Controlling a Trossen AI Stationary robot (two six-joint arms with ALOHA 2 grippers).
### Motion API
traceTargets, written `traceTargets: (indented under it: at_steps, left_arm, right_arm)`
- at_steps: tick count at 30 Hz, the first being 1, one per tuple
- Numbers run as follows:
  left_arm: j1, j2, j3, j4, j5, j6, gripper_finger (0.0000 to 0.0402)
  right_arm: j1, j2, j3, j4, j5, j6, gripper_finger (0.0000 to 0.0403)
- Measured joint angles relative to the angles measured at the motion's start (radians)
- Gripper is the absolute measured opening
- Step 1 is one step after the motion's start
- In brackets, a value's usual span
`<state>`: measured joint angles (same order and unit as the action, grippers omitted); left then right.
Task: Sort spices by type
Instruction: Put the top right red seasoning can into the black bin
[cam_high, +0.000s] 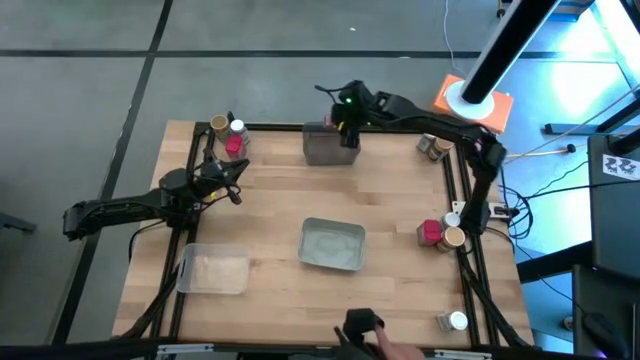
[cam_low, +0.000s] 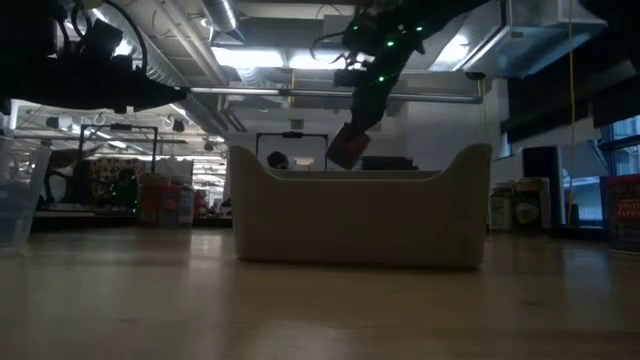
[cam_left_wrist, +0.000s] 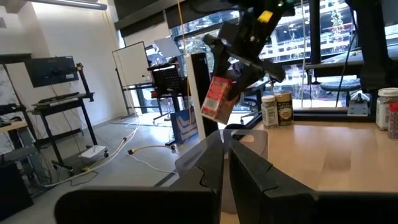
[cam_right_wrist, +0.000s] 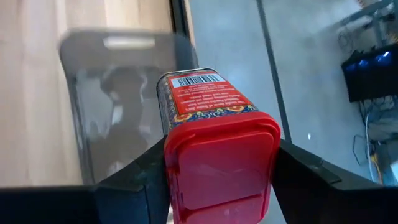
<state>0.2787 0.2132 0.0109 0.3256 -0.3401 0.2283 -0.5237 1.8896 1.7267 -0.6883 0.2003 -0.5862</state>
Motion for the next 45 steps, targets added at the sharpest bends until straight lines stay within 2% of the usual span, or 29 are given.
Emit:
traceTargets:
  at_steps: [7,28,34,45]
  left_arm:
    - [0.0,-0.001,0.0,0.004,0.0,0.003,0.0015]
    - [0.0,-0.001,0.0,0.004,0.0,-0.023,0.0015]
    - [0.0,-0.001,0.0,0.004,0.0,-0.022,0.0015]
    - [0.0,-0.001,0.0,0.006,0.0,-0.012,0.0015]
  right_arm:
    - [0.0,0.144,0.15,-0.182,0.042,-0.042,0.0219]
    - [0.0,0.316,0.153,-0.181,0.071,-0.042,0.022]
    - [0.0,0.32,0.152,-0.18,0.078,-0.039,0.0221]
    - [0.0,0.32,0.152,-0.172,0.078,-0.029,0.0268]
